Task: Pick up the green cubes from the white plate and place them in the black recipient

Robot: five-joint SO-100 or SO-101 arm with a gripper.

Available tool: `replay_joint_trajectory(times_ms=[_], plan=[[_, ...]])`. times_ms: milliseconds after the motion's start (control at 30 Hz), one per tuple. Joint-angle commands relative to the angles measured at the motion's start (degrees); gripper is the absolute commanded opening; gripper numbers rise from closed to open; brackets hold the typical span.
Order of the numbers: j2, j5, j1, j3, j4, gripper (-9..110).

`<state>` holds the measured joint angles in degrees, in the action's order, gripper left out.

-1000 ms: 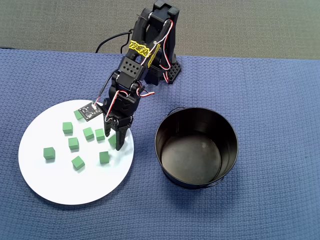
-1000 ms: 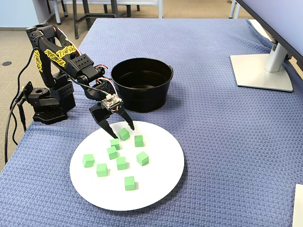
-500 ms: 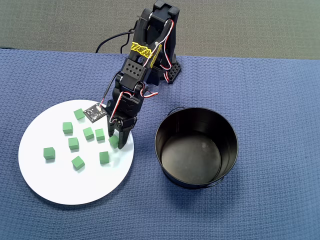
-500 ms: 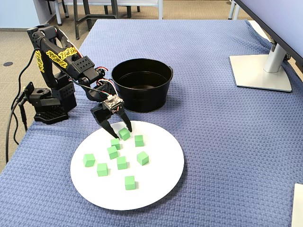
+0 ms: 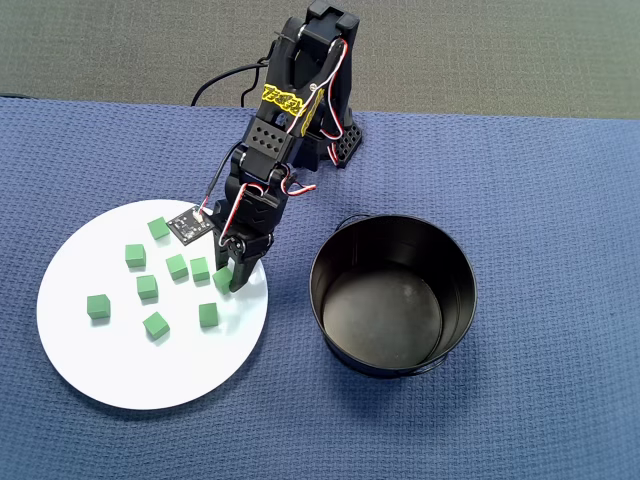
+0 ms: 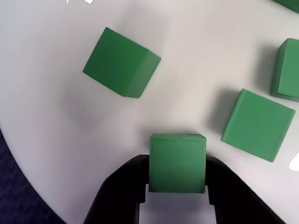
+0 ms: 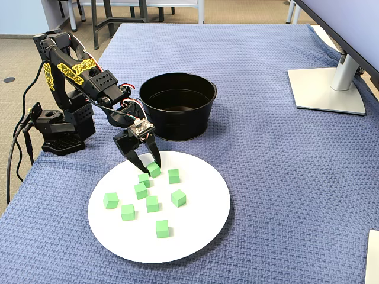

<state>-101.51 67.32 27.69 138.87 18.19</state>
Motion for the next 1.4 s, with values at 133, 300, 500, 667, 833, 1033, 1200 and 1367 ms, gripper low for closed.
replay_joint_trajectory(times_ms=[133, 300, 500, 667, 833, 1033, 1200, 1367], plan=[[-16.0, -11.43, 4.57, -15.56, 25.66, 0], [-26.81, -21.88, 5.01, -21.01, 39.55, 0], [-39.81, -44.12, -3.78, -23.55, 50.63, 0], [-40.52, -60.03, -15.38, -30.85, 54.76, 0], [-28.83, -69.7, -30.15, -38.76, 54.49, 0], [-11.69, -75.23, -39.55, -44.56, 51.33, 0], [-2.99, -74.88, -42.8, -47.02, 47.81, 0], [0.88, -71.72, -47.46, -50.01, 48.08, 10]])
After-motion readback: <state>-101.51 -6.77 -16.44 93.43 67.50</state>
